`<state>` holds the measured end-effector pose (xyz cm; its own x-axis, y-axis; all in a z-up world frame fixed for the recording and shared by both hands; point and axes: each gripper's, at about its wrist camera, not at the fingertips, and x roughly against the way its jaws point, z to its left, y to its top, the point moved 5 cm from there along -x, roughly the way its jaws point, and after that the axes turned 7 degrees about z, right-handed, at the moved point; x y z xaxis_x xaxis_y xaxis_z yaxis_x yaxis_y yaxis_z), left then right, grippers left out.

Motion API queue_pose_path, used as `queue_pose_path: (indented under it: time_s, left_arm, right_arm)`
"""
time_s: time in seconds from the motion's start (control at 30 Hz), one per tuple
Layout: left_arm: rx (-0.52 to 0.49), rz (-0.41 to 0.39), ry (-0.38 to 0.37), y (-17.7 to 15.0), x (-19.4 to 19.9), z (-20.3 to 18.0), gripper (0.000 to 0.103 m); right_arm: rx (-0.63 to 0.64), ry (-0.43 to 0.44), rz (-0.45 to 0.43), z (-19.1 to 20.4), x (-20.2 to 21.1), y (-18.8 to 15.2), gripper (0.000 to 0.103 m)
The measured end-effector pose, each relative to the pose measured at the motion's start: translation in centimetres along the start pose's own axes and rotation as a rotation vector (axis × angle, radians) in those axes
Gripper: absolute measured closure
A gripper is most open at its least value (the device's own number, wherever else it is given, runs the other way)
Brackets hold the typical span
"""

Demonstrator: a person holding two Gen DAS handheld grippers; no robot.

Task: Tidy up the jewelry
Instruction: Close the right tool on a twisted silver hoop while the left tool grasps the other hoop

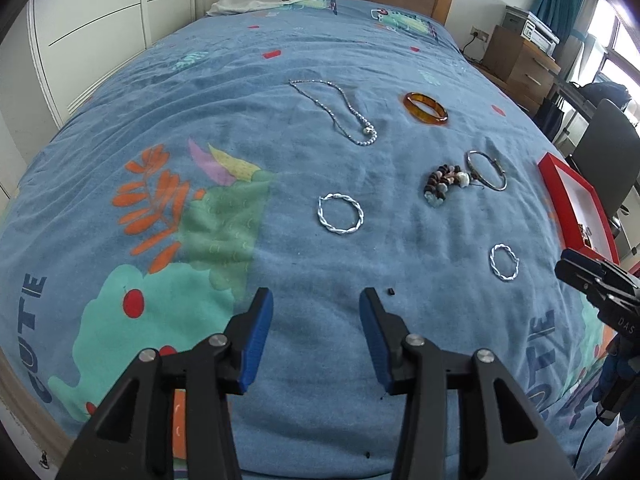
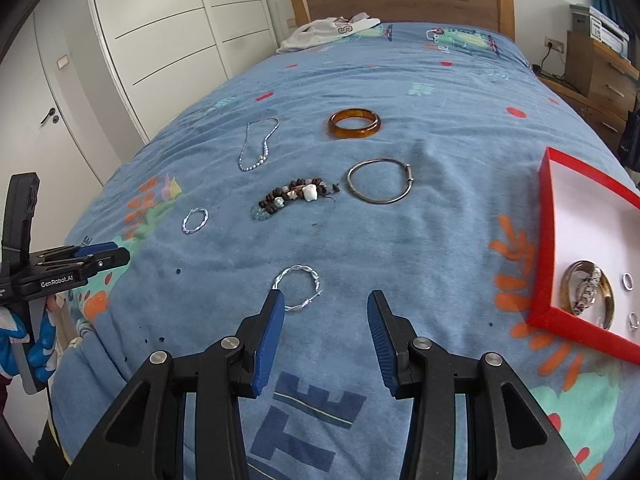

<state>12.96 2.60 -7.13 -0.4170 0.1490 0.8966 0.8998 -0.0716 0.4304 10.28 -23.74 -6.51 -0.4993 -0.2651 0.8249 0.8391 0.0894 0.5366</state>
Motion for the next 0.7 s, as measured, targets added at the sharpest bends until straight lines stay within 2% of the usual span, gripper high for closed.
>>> queue_pose_path:
  time_s: [0.37,0.7]
  left_arm:
    - [-0.006,0.040,-0.024,3.0,-4.8,-1.3,0.057]
    - [-0.003,0.055,-0.009,5.3,-7.8,-1.6,0.057]
  right_arm:
    - [0.041,0.051,0.081,2.4,-5.3,0.3,0.057]
    - [0.053,0.047,0.091,2.2,-7.0,0.6,0.056]
